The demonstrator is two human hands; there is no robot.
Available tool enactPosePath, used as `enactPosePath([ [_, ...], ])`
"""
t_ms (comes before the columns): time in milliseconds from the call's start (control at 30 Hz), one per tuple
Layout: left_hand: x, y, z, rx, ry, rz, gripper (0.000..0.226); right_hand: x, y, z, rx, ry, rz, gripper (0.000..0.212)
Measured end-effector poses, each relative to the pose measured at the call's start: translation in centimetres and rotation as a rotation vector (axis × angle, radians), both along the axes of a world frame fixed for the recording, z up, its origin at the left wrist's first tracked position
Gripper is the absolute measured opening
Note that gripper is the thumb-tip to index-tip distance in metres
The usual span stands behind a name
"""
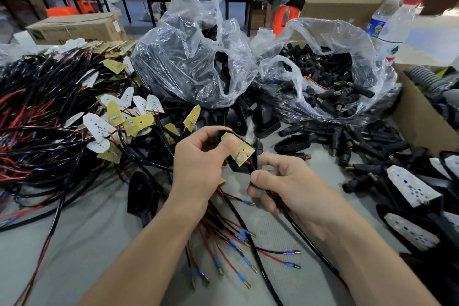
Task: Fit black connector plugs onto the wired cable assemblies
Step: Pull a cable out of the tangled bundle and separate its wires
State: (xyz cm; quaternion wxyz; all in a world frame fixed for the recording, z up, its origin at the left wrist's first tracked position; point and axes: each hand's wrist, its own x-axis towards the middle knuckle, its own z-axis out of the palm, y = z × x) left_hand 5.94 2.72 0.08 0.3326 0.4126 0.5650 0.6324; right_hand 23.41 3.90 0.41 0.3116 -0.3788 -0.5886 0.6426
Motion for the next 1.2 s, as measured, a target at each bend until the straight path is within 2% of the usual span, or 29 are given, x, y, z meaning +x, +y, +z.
enactPosePath([
  [100, 0.1, -0.3, -0.1, -0.014, 0.047, 0.110, 0.010, -0.4, 0.2, -0.3, 0.078, -0.028, -0.153, 0.014],
  [233, 0.5, -0.9, 0.1, -0.027, 0.295, 0.259, 0.022, -1.0, 0.3, -0.8, 0.165, -0.074, -0.326, 0.015],
  [333, 1.2, -1.2, 0.6, -0.073, 0.449, 0.241, 0.036, -1.3, 0.1, -1.0, 0.287, -0.117, -0.386, 0.019],
  [433, 1.5, -1.3, 0.6, -0.132, 0.355, 0.150, 0.049, -1.4, -0.2, -0.9, 0.311, -0.082, -0.399, 0.030],
  [567, 1.4, -1.2, 0.5, -0.164, 0.205, 0.095, 0.054, -1.4, -0.2, -0.9, 0.240, -0.046, -0.402, 0.024],
  [667, 1.0, -0.9, 0.2, -0.139, 0.161, 0.058, 0.046, -1.6, -0.4, -0.9, 0.134, 0.028, -0.366, 0.019],
  [867, 0.6, -0.9, 0.1, -0.010, 0.126, 0.001, 0.023, -1.6, -0.2, -0.7, 0.082, 0.096, -0.321, 0.002],
  [967, 0.7, -0.9, 0.3, 0.071, 0.173, 0.003, 0.005, -1.6, -0.3, -0.8, 0.000, 0.093, -0.280, 0.018],
  [1100, 0.8, -0.9, 0.3, 0.121, 0.199, 0.018, 0.023, -1.7, -0.5, -0.6, -0.026, 0.018, -0.224, 0.026],
  [1133, 0.7, -0.9, 0.2, 0.126, 0.239, 0.049, 0.034, -1.7, -0.5, -0.5, -0.024, 0.009, -0.214, 0.028],
  [1200, 0.3, -0.7, 0.2, 0.123, 0.384, 0.157, 0.072, -1.6, -0.6, -0.2, -0.043, 0.042, -0.184, 0.032],
])
